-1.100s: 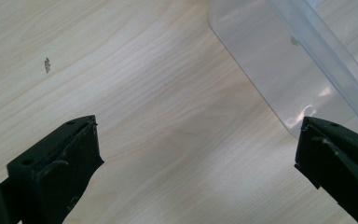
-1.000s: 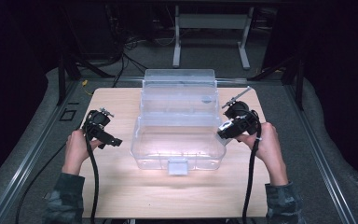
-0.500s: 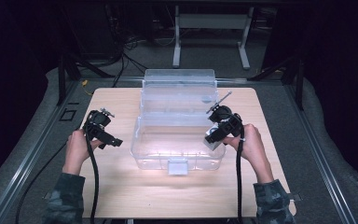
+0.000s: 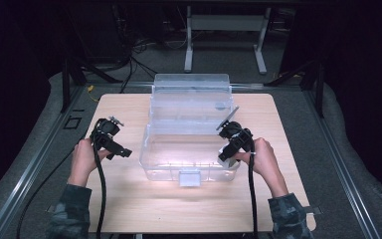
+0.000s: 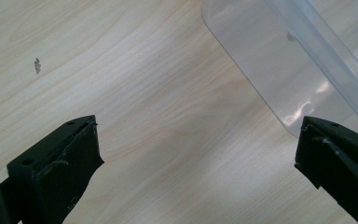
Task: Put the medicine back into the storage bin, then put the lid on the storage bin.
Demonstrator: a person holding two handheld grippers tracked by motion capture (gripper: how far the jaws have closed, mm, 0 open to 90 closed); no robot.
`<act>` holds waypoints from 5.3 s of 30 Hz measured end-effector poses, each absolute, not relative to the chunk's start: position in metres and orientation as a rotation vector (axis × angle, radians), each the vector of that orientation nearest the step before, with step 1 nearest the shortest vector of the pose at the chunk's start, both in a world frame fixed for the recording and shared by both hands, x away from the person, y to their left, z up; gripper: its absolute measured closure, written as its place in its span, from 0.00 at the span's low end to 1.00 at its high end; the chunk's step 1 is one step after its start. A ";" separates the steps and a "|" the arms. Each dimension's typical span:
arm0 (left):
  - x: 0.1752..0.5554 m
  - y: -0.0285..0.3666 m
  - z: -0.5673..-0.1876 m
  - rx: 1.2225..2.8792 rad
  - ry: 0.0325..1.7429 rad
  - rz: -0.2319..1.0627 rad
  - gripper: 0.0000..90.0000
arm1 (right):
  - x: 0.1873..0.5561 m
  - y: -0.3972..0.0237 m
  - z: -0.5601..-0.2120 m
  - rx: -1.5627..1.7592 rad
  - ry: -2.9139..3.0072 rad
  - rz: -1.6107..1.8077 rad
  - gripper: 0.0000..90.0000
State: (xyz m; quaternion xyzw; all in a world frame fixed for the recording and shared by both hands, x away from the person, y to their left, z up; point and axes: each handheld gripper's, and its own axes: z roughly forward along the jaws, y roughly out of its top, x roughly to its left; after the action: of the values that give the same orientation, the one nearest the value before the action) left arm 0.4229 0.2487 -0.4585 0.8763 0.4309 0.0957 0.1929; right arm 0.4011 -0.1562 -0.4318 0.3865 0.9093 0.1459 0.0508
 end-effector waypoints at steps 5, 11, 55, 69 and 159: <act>0.423 0.248 -0.459 2.458 1.204 0.267 0.00 | 0.401 -0.158 -0.438 1.177 2.787 0.421 0.50; 0.422 0.245 -0.460 2.470 1.194 0.267 0.00 | 0.402 -0.158 -0.441 1.202 2.790 0.420 0.50; 0.423 0.242 -0.462 2.470 1.194 0.281 0.00 | 0.418 -0.138 -0.479 1.225 2.897 0.125 0.48; 0.423 0.244 -0.461 2.454 1.204 0.268 0.00 | 0.412 -0.147 -0.459 1.221 2.811 0.311 0.26; 0.543 0.122 -0.384 2.340 0.856 0.182 0.05 | 0.351 -0.173 -0.442 1.076 2.652 0.875 0.20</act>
State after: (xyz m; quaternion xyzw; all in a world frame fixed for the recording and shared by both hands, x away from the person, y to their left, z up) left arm 0.5432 0.1221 -0.3844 0.8887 0.3250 0.0692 0.3160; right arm 0.3506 -0.1725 -0.4425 0.3585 0.8837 0.2916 0.0743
